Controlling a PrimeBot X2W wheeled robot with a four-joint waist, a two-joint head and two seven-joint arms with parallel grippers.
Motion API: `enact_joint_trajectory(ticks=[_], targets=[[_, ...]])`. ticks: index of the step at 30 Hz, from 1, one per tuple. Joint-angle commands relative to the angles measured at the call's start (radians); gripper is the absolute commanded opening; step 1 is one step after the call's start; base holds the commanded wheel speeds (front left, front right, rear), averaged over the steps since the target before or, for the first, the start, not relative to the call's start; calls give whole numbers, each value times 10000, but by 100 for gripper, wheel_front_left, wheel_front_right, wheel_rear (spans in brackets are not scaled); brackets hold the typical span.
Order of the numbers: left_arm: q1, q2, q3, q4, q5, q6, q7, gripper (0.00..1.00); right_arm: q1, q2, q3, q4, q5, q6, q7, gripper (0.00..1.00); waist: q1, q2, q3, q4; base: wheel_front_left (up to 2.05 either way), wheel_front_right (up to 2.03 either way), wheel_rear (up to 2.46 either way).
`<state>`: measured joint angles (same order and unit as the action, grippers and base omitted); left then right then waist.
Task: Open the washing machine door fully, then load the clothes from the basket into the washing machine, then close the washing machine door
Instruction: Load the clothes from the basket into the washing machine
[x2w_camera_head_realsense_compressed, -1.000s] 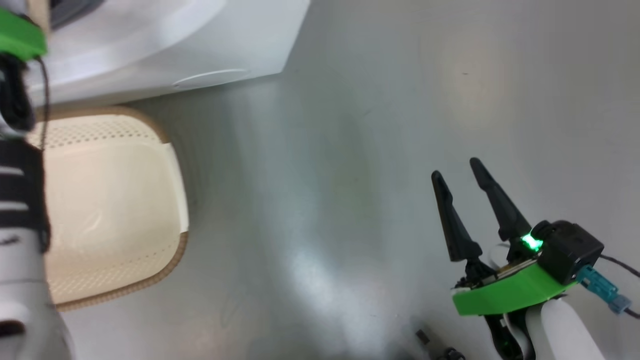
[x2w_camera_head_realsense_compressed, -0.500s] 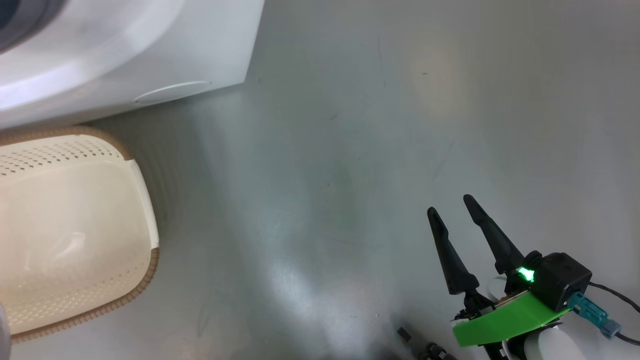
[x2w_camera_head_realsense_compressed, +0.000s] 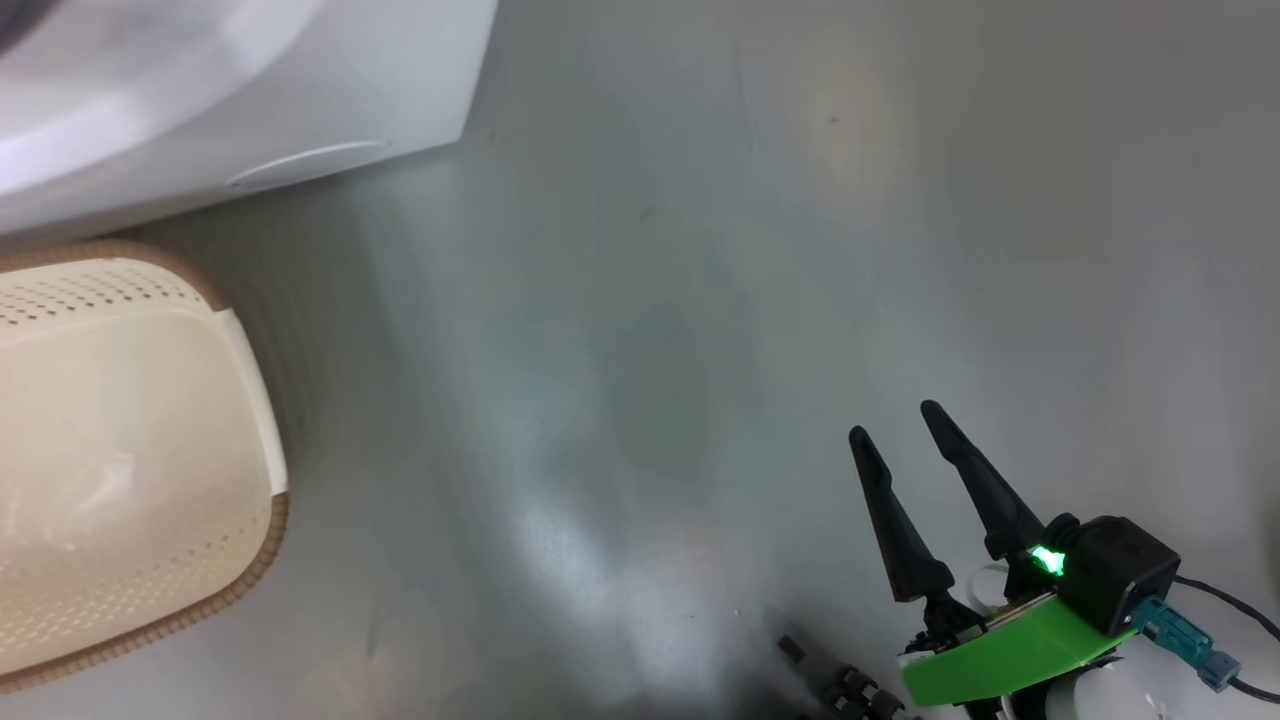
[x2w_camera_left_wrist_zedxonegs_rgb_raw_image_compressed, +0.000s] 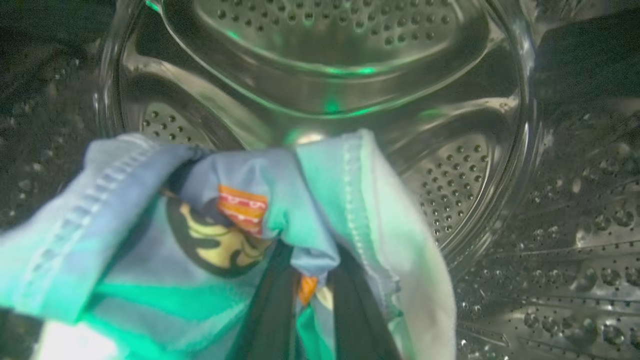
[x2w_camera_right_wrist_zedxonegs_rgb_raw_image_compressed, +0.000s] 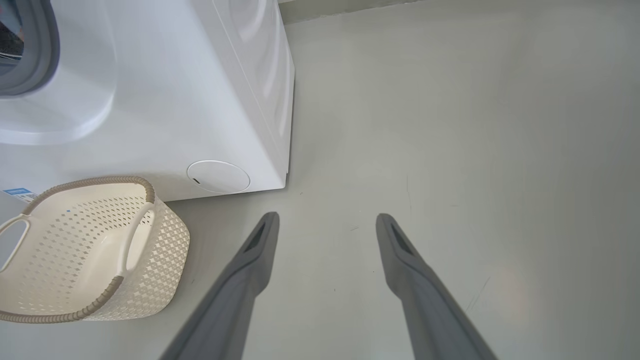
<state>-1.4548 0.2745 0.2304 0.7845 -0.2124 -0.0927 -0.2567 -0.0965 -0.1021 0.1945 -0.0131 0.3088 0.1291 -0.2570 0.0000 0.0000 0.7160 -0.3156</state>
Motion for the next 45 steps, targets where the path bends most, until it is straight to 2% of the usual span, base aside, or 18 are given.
enact_joint_trajectory(ticks=[1,7,11,14,21,22,23,24,25,26,27,28,31,36,45], targets=[[-141,458,70,-505,144,-43,-50,0,330,-98,243,-223,50,16,-48,100,0,0,70,-89,0,0,0],[310,746,318,-1153,824,3,-50,0,339,-59,498,-186,151,16,-48,100,0,0,76,-506,0,0,0],[410,847,329,-965,1146,66,-50,0,456,-20,566,-135,200,16,-48,100,0,0,61,-717,0,0,0],[392,1004,83,-188,1485,86,-51,0,512,23,534,-105,232,16,-48,100,0,0,21,-810,0,0,0],[-295,1255,-358,2189,1940,492,50,0,597,87,511,-26,259,16,-48,100,0,0,-153,-868,0,0,0],[-414,1302,-458,2442,2028,531,84,13,597,97,515,-21,263,16,-48,100,0,0,-173,-872,0,0,0],[-519,1358,-547,2663,2117,599,96,30,597,106,515,-16,265,16,-48,100,0,0,-200,-870,0,0,0],[-519,1358,-547,2663,2117,599,96,30,597,106,515,-16,265,16,-48,100,0,0,-200,-870,0,0,0],[-615,1404,-604,2893,2177,693,156,43,605,113,510,-7,264,16,-48,100,0,0,-228,-860,0,0,0],[-714,1445,-654,3113,2228,786,248,47,612,117,506,-3,265,16,-48,100,0,0,-247,-853,0,0,0],[-815,1484,-732,3284,2299,856,297,56,619,121,494,1,268,16,-48,100,0,0,-263,-840,0,0,0],[-1003,1525,-899,3617,2452,1035,462,100,642,121,460,12,269,16,-48,100,0,0,-303,-791,0,0,0],[-1214,1551,-1109,4245,2653,1394,1197,100,661,120,430,42,254,16,-48,100,0,0,-384,-689,0,0,0],[-1348,1421,-1199,4652,2663,1871,1793,100,615,104,341,37,239,16,-48,100,0,0,-541,-473,0,0,0],[-574,877,-962,4884,2148,2137,1399,100,568,-70,159,69,174,16,-48,100,0,0,-1173,104,0,0,0]])
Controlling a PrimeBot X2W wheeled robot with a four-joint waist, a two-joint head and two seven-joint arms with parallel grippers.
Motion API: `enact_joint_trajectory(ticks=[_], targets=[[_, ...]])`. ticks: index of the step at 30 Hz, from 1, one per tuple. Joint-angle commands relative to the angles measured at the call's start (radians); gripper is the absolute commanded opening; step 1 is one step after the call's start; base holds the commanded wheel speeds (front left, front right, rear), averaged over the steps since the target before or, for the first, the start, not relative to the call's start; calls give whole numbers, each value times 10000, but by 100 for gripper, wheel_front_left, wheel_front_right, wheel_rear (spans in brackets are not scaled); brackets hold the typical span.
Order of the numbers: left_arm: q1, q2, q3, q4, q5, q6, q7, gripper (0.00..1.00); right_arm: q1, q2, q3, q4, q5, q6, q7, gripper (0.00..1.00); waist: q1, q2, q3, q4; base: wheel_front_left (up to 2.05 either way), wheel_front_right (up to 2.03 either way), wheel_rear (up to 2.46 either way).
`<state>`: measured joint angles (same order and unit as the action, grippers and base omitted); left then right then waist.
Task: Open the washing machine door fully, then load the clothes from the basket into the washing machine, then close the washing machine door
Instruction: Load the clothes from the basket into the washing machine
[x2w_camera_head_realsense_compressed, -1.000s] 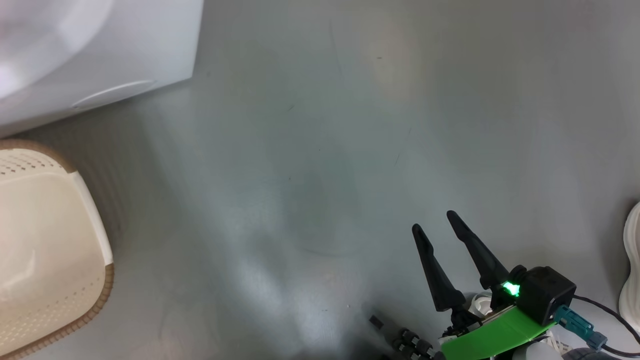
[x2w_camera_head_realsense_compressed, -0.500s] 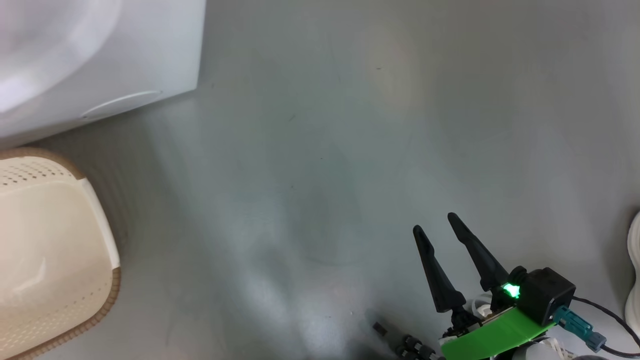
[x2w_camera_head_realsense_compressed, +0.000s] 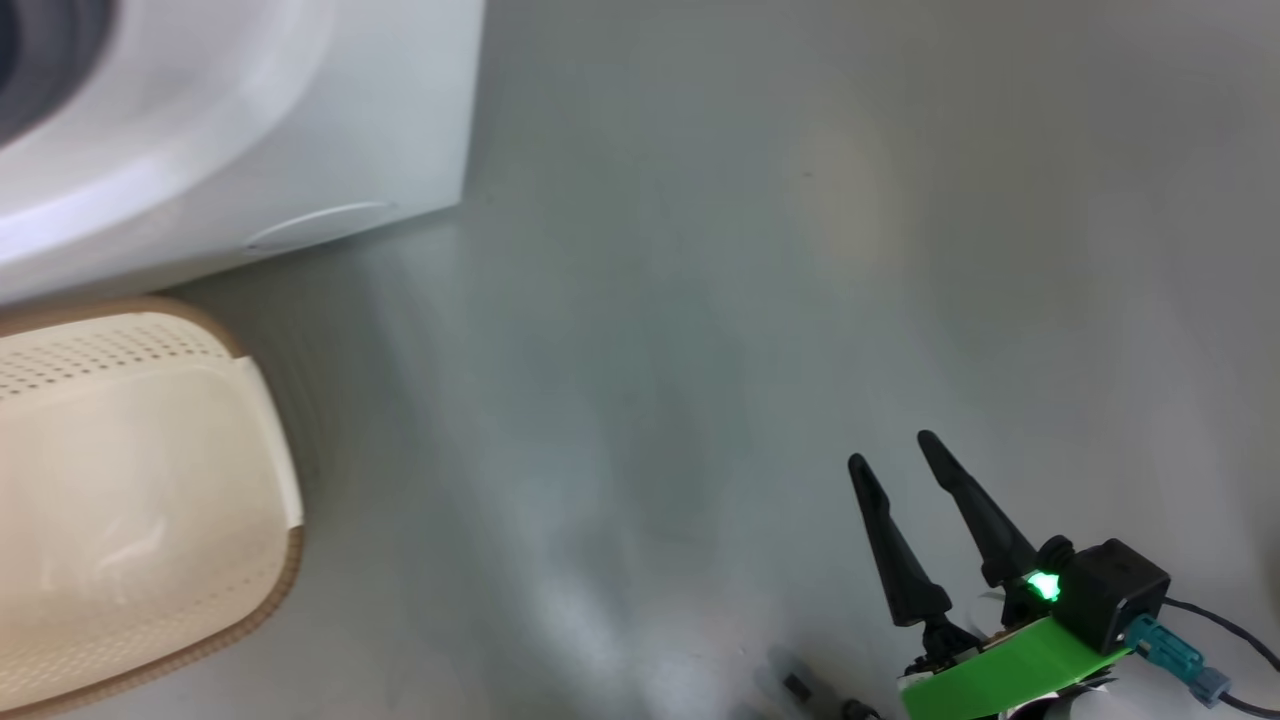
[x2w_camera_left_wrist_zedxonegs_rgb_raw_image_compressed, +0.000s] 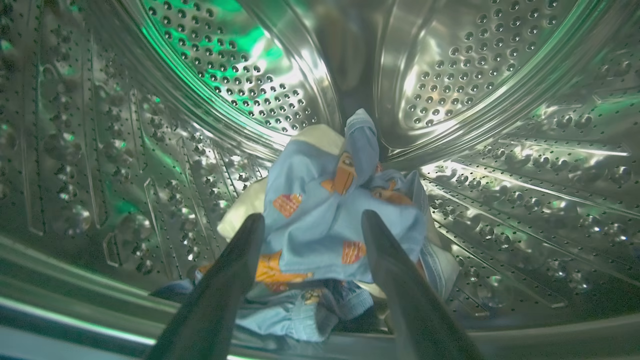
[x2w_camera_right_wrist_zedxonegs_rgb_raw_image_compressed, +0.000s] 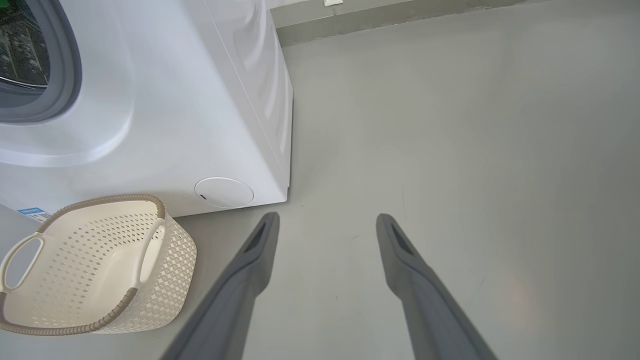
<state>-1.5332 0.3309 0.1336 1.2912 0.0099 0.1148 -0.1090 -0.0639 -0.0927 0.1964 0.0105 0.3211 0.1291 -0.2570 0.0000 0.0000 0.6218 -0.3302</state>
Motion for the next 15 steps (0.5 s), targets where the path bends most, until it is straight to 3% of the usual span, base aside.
enact_joint_trajectory(ticks=[1,15], targets=[[335,208,69,-166,-173,97,-148,100,235,-177,114,-175,44,16,-48,100,0,0,-309,339,0,0,0],[1630,-891,327,-78,-932,12,-1185,100,215,-302,-107,-59,-19,16,-48,100,0,0,-1473,1279,0,0,0]])
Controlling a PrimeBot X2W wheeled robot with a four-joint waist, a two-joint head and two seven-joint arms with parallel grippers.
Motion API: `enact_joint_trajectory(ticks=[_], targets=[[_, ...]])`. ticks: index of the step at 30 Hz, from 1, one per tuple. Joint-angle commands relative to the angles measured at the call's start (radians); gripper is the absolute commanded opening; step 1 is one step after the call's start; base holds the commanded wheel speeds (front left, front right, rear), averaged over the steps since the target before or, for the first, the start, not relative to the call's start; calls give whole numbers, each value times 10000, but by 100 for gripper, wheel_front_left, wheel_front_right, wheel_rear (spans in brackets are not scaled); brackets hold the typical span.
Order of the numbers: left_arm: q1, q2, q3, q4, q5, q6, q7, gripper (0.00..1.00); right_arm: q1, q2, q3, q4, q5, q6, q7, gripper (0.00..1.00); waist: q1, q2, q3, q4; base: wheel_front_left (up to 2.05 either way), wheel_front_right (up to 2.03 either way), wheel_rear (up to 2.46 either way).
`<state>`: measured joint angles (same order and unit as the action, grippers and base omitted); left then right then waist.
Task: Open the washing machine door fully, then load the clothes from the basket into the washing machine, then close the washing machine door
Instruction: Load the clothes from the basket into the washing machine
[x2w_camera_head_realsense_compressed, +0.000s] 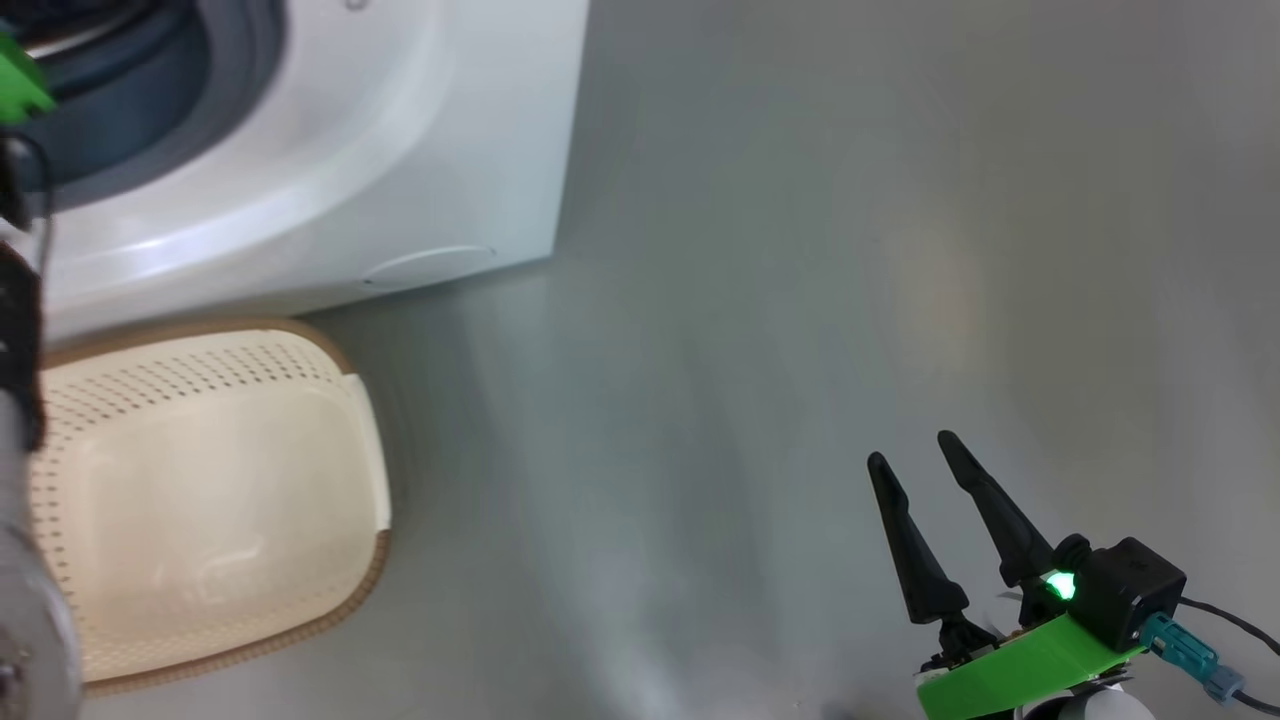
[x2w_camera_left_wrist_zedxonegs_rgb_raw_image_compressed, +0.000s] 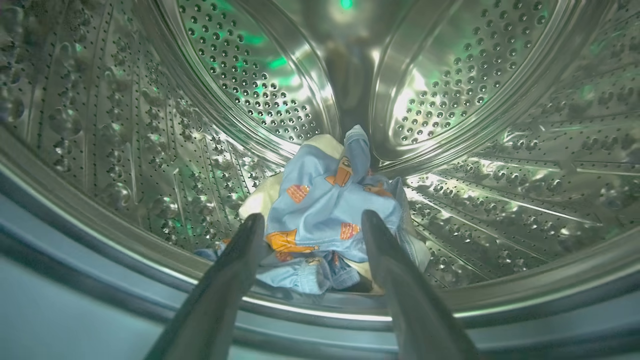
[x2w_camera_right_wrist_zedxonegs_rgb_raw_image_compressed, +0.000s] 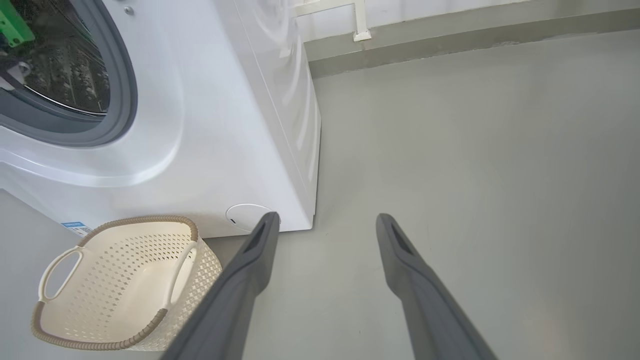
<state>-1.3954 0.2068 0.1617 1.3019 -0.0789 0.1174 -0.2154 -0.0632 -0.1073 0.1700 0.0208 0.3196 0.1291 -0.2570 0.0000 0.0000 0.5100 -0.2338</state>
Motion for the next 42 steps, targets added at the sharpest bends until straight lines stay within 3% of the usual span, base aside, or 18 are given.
enact_joint_trajectory(ticks=[1,7,14,24,32,35,42], targets=[[374,289,45,-181,-79,-49,-157,100,198,-165,156,-148,0,16,-48,100,0,0,-447,368,0,0,0],[956,-22,98,-167,-313,-291,-310,100,46,-225,170,-106,-16,16,-48,100,0,0,-822,627,0,0,0],[1825,-553,380,-555,-861,-878,-448,100,-202,-235,81,-28,-75,16,-48,100,0,0,-1244,1009,0,0,0],[4417,-1304,469,-2922,-1148,-1513,-461,100,-422,-107,-309,-92,-246,16,-48,100,0,0,-1884,1512,0,0,0],[7094,-1557,-366,-4713,-1588,-1760,-462,100,-158,-143,-548,-92,-392,16,-48,100,0,0,-2598,2024,0,0,0],[8095,-1561,-1127,-5492,-2233,-1588,-462,100,-24,-183,-570,-80,-437,16,-48,100,0,0,-2869,2207,0,0,0],[10412,-1564,-2568,-7963,-2757,-678,-463,100,258,-226,-666,-99,-527,16,-48,100,0,0,-3390,2507,0,0,0]])
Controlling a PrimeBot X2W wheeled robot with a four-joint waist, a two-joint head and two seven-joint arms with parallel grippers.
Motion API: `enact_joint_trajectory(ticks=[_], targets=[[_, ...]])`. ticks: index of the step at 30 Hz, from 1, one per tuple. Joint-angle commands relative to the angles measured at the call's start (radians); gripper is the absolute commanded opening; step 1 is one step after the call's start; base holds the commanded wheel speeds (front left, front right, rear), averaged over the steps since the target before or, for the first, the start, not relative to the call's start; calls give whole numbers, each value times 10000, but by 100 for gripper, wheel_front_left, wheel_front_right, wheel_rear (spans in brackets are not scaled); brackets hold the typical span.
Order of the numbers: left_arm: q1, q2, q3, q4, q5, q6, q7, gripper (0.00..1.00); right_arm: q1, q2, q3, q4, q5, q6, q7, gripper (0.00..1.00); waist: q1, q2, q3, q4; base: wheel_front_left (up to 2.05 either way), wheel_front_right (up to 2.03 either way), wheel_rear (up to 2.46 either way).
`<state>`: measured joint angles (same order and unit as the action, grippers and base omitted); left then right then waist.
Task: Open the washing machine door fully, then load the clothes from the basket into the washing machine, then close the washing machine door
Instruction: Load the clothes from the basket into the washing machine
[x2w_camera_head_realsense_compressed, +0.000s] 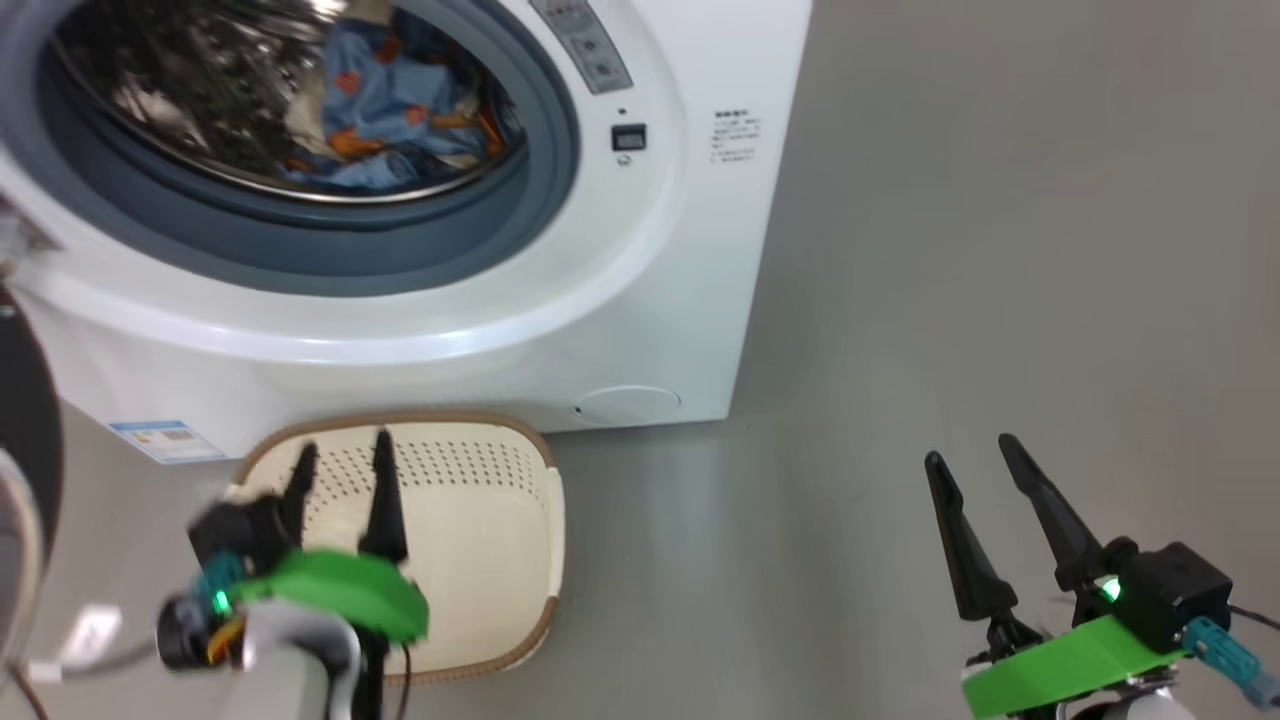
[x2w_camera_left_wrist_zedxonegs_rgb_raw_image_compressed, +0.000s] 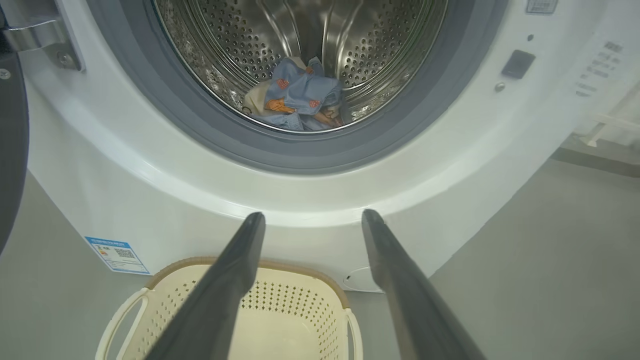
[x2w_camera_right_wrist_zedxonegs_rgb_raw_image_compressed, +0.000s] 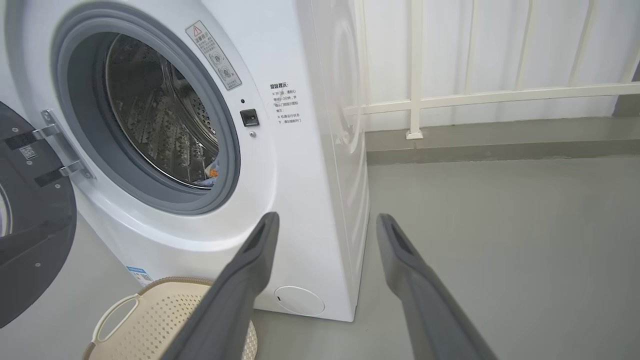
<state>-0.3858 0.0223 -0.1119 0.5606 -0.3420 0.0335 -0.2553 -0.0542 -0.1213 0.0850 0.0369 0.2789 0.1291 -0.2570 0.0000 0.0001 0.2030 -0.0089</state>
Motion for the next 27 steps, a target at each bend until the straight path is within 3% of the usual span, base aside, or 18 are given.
enact_joint_trajectory(ticks=[1,8,27], targets=[[642,281,93,-869,-183,320,-64,100,208,-83,192,-258,-131,16,-48,100,0,-1,-403,267,0,0,0],[2833,280,-68,-2983,-210,1083,-64,100,746,-25,21,-250,-208,16,-48,100,0,-1,-1225,313,0,0,0],[5498,279,-156,-5431,261,1508,-64,100,2152,235,-563,-571,-709,16,-48,100,0,-1,-2105,57,0,0,0]])
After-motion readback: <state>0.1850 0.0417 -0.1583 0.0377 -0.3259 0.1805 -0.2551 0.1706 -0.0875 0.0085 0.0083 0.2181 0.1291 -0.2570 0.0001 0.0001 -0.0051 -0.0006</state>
